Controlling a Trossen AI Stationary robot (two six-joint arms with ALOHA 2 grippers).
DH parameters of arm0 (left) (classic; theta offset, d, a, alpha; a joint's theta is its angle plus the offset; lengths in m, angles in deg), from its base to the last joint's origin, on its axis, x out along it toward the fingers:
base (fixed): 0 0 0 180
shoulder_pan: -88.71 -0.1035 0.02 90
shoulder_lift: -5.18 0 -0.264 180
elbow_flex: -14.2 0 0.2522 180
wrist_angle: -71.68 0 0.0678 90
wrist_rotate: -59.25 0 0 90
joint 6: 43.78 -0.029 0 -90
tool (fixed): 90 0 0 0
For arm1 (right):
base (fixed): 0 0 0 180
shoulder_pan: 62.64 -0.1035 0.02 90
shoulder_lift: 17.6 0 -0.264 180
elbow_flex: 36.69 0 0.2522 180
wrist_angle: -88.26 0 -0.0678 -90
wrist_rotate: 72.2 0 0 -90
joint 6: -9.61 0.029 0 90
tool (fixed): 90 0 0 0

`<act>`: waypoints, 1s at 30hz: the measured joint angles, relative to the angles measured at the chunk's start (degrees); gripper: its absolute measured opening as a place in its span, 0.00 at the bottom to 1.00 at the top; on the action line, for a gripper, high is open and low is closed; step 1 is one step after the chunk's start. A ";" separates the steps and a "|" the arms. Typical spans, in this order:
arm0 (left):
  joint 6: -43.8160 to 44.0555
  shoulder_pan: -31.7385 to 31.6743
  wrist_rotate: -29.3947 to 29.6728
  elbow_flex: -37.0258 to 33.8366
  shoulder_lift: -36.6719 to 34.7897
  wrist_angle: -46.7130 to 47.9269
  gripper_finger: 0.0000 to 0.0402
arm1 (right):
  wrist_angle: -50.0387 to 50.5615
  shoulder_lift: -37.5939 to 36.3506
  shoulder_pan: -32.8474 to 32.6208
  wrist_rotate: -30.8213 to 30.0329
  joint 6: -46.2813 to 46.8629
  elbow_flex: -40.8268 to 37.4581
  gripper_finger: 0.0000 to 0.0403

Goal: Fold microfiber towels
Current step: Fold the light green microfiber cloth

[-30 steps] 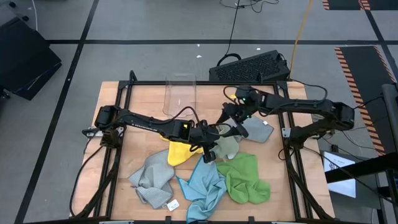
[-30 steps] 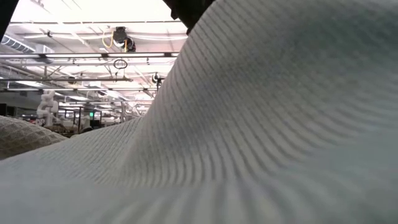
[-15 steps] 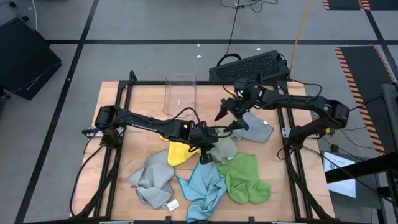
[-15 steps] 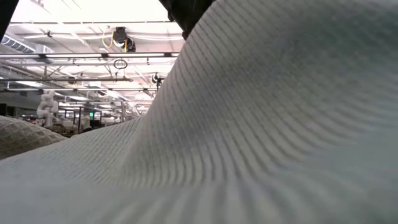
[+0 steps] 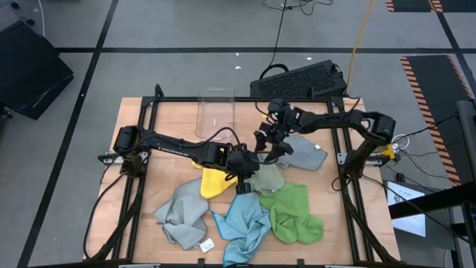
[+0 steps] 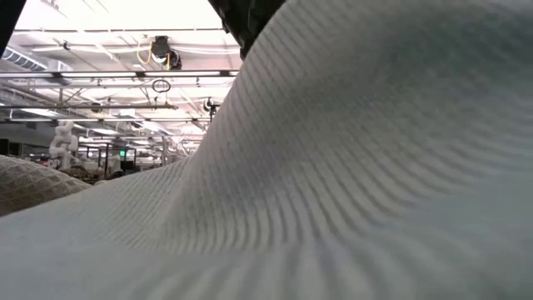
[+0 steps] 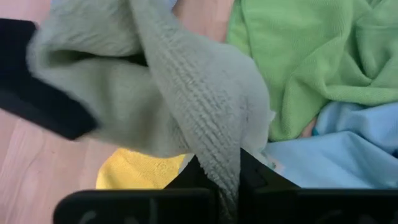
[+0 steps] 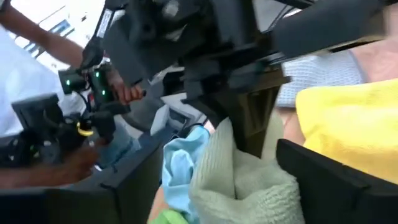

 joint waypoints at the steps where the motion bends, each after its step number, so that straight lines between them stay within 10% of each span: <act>1: 0.13 -0.01 0.17 0.00 0.00 -0.18 0.03 | -0.01 -0.02 -0.45 -0.89 -1.02 -0.01 0.69; 14: 3.56 1.20 1.25 0.02 -1.62 1.12 0.04 | 11.30 -11.11 -0.50 -12.06 -7.41 -0.02 0.25; 23: 4.44 2.69 1.25 0.02 -1.62 2.37 0.02 | 29.96 -17.93 0.89 -20.31 -16.07 -0.17 0.57; 30: 2.26 2.69 1.23 0.02 -1.62 2.86 0.02 | 17.77 -12.81 0.83 -18.94 -9.76 -2.79 0.81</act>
